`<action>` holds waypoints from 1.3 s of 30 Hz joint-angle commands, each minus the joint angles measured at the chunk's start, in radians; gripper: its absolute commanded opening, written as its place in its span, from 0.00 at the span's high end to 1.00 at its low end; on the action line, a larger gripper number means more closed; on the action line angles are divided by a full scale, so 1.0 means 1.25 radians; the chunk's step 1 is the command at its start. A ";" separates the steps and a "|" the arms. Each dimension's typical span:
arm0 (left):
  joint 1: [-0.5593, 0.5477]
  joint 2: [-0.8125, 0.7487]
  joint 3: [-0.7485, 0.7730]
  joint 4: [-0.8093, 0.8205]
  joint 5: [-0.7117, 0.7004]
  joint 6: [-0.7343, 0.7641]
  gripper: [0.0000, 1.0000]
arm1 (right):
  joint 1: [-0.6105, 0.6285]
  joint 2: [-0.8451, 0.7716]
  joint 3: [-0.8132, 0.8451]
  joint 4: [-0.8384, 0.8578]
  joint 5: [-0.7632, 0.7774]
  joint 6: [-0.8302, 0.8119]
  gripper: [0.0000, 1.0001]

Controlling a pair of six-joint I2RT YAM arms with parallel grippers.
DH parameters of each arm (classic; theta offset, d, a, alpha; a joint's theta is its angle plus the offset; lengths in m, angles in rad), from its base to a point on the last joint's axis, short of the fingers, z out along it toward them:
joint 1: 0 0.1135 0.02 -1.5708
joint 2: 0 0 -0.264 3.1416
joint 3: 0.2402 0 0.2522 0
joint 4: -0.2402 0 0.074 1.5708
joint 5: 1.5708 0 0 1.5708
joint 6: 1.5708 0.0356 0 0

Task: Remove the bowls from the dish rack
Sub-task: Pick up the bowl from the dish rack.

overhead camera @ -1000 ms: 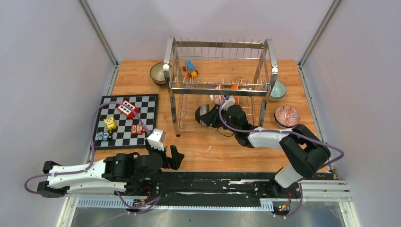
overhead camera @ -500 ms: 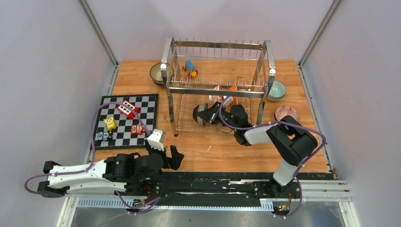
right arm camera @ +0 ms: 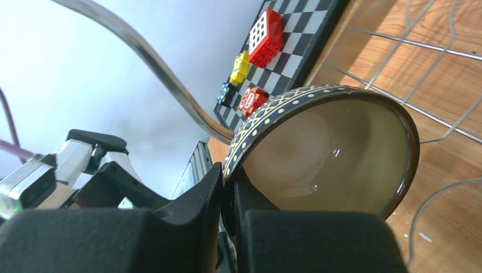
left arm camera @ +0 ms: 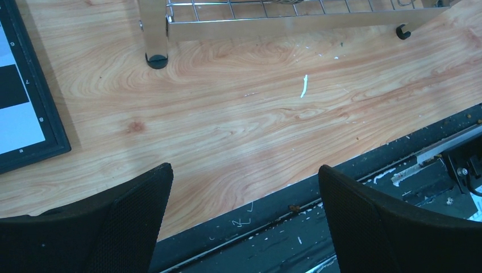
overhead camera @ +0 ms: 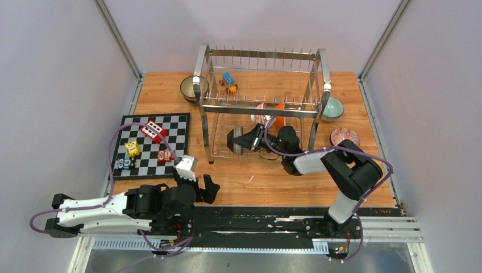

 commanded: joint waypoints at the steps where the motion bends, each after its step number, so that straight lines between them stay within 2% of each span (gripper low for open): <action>1: -0.003 -0.012 0.000 -0.025 -0.029 -0.016 0.00 | 0.001 -0.071 -0.005 0.095 -0.070 0.015 0.97; 7: -0.002 -0.030 0.023 -0.064 -0.053 -0.031 0.00 | -0.002 -0.170 -0.035 0.019 -0.130 -0.016 0.97; 12: -0.002 -0.054 0.053 -0.108 -0.091 -0.048 0.00 | -0.001 -0.289 -0.068 -0.137 -0.180 -0.089 0.97; 17: -0.003 -0.079 0.075 -0.127 -0.128 -0.042 0.00 | 0.007 -0.448 -0.094 -0.400 -0.206 -0.235 0.97; 22: -0.002 -0.079 0.096 -0.114 -0.156 -0.024 0.00 | 0.068 -0.603 -0.066 -0.720 -0.158 -0.425 0.97; 25: -0.002 -0.061 0.109 -0.087 -0.151 -0.008 0.00 | 0.163 -0.646 -0.026 -0.922 -0.064 -0.544 0.98; 29: -0.002 -0.021 0.142 -0.060 -0.129 0.014 0.00 | 0.351 -0.663 0.033 -1.101 0.191 -0.671 0.98; 34: -0.003 0.029 0.189 -0.012 -0.035 0.092 0.00 | 0.535 -0.664 0.065 -1.181 0.469 -0.799 0.98; 39: -0.002 0.078 0.215 0.062 0.155 0.212 0.00 | 0.709 -0.622 0.071 -1.182 0.678 -0.952 0.98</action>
